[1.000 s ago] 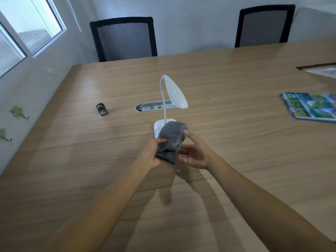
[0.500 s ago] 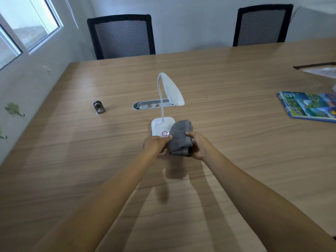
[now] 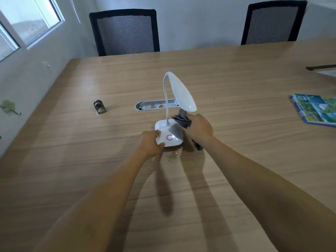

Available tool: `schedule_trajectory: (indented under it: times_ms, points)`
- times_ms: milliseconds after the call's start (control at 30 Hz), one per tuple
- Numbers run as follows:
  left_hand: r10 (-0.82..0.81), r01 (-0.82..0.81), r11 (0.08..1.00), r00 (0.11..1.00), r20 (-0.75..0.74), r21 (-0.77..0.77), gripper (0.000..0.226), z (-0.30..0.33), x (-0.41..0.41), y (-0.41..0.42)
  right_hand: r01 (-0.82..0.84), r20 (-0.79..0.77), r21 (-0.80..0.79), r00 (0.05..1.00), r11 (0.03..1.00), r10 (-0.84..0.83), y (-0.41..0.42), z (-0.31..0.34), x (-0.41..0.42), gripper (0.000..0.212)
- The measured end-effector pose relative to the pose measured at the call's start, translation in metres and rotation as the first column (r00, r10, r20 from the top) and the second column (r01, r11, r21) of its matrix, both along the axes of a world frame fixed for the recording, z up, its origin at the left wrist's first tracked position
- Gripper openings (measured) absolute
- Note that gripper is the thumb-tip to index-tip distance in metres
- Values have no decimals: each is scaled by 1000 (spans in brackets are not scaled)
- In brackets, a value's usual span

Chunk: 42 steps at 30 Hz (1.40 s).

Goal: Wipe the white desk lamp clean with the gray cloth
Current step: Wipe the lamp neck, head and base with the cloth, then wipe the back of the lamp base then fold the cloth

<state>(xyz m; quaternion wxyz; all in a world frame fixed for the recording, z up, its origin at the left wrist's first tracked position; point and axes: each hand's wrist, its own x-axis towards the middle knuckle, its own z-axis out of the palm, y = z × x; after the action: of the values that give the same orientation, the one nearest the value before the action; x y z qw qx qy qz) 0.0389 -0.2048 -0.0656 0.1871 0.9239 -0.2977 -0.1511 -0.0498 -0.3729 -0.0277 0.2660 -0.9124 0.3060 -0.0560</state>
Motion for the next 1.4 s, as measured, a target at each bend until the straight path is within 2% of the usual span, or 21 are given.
schedule_trajectory:
  times_ms: [100, 200, 300, 367, 467, 567, 667, 800, 900, 967, 1067, 1167, 1200, 1267, 1333, 1400]
  points:
    - [-29, 29, 999, 999, 31, 17, 60, -2, 5, 0, -179, -157, -133, 975, 975, 158, 2, 1, 11, 47]
    - [-53, 51, 998, 998, 41, 27, 62, -1, 9, 0, -409, -326, -155, 881, 899, 344, -4, 9, 2, 47]
    - [-59, 57, 997, 997, 56, 42, 66, -2, 11, 1, -468, -414, -145, 829, 872, 376, -17, 20, -14, 46]
    - [-66, 62, 997, 996, 65, 53, 66, -3, 11, 0, -376, -359, -159, 883, 913, 301, -29, 29, -20, 45]
    - [-76, 71, 995, 994, 75, 68, 64, -3, 11, 0, -231, -187, -158, 962, 960, 201, -35, 35, -19, 45]
    - [-80, 71, 992, 994, 81, 107, 63, -2, 11, -1, -226, -47, -97, 974, 969, 223, -18, 28, -10, 45]
    - [-98, 78, 982, 989, 111, 172, 62, 2, 10, -2, -309, -132, -75, 945, 948, 298, -5, 16, -4, 49]
    - [-92, 68, 977, 989, 114, 200, 63, 2, 10, -2, -483, -310, -119, 848, 867, 430, -4, 16, -20, 54]
    - [-114, 86, 973, 986, 123, 213, 61, 6, 7, -4, -471, -290, -113, 858, 875, 425, -17, 27, -41, 53]
    - [-158, 111, 959, 973, 167, 260, 55, 11, 2, -5, -380, -177, -86, 915, 921, 361, -28, 32, -56, 52]
    - [-180, 124, 947, 968, 172, 297, 54, 19, -8, -3, -264, 21, 58, 964, 963, 263, -32, 38, -77, 41]
    - [-170, 144, 974, 976, 140, 176, 50, 30, -20, 6, -173, 189, 341, 975, 924, 113, -23, 42, -90, 23]
    - [-155, 145, 984, 984, 83, 106, 50, 34, -25, 10, -136, 220, 447, 975, 884, 39, -19, 40, -92, 19]
    - [-109, 102, 993, 982, -156, -52, 55, 40, -32, 23, -68, 233, 618, 967, 783, -99, -7, 36, -93, 19]
    - [-100, 50, 991, 886, -453, -122, 64, 47, -37, 38, -39, 211, 768, 958, 639, -196, 10, 32, -91, 24]
    - [-107, 34, 992, 755, -647, -125, 74, 55, -46, 51, -37, 181, 859, 955, 511, -235, 29, 30, -86, 27]
